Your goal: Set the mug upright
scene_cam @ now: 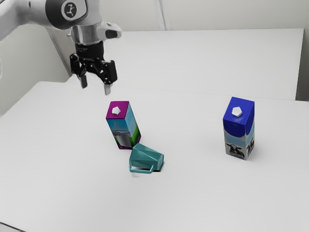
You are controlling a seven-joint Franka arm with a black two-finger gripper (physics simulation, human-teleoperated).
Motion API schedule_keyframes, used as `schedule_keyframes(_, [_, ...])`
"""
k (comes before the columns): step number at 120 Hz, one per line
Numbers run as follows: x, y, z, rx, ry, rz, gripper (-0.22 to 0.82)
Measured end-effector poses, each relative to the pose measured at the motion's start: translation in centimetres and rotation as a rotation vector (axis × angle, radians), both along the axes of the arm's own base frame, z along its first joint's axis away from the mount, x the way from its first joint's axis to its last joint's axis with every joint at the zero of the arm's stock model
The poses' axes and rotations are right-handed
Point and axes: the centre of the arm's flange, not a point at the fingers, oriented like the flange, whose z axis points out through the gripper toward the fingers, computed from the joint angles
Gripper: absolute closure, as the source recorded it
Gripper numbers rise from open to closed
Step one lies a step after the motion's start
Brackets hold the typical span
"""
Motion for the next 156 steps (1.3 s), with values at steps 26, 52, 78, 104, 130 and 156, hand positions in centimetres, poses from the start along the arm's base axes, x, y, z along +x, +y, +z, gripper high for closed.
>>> schedule_keyframes(26, [-0.2,4.4,-2.3,-0.029,-0.078,0.103,0.01])
schedule_keyframes(52, [-7.2,1.7,-12.9,-0.336,-0.052,0.102,0.01])
schedule_keyframes(78, [-8.6,2.3,-17.8,-0.590,-0.126,0.166,0.02])
schedule_keyframes(104, [-5.4,3.6,-24.8,-0.689,-0.213,0.229,0.02])
schedule_keyframes(130, [-6.7,4.6,-29.5,-0.750,-0.284,0.261,0.02])
schedule_keyframes(156, [-6.4,5.3,-30.9,-0.775,-0.370,0.237,0.02])
